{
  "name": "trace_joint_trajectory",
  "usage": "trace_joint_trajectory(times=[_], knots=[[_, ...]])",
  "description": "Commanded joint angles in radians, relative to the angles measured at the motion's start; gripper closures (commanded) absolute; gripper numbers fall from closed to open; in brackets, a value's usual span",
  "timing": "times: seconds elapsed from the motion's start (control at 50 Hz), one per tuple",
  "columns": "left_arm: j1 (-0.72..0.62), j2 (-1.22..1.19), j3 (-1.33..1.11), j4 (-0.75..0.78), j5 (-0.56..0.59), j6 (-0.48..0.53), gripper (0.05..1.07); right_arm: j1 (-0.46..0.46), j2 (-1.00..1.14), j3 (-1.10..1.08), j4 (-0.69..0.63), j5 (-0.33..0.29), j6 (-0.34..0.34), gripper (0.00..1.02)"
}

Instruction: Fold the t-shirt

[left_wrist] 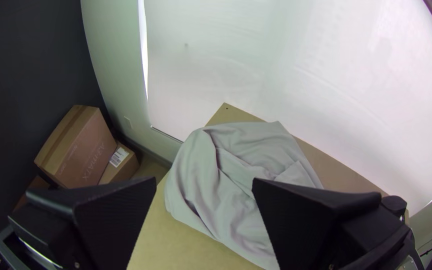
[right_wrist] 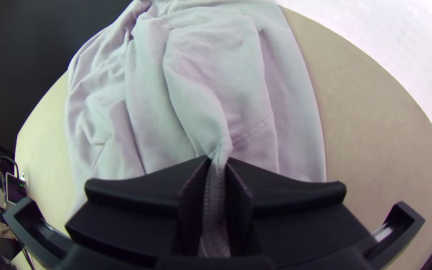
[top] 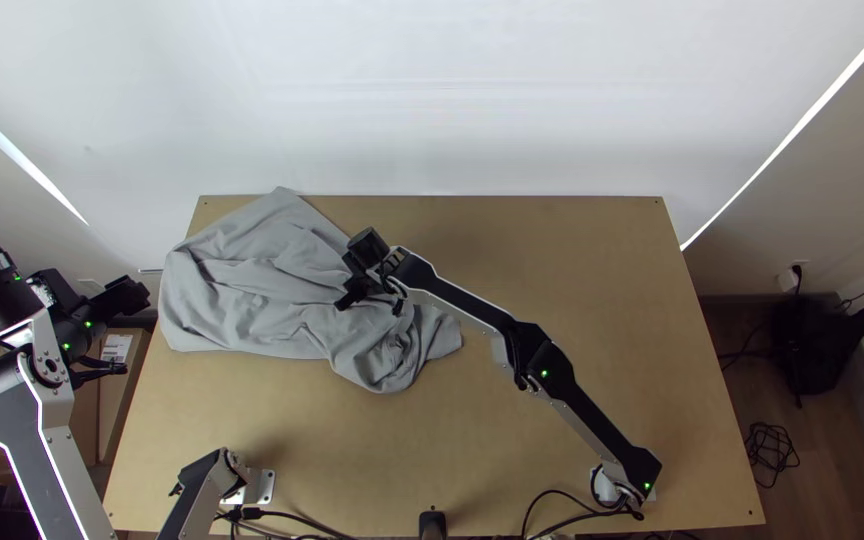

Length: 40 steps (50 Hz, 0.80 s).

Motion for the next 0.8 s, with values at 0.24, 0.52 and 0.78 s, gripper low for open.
trace_joint_trajectory(times=[0.24,0.52,0.78], knots=[[-0.025,0.006,-0.054,0.062,0.010,0.024,0.10,-0.093,-0.376,-0.387,-0.013,0.009,0.010,1.00],[-0.055,0.204,-0.094,0.138,0.011,0.022,0.10,-0.162,-0.705,-0.775,0.089,0.017,0.009,1.00],[-0.166,0.367,-0.055,0.234,0.011,0.004,0.10,-0.189,-0.934,-0.999,0.115,0.029,0.023,1.00]])
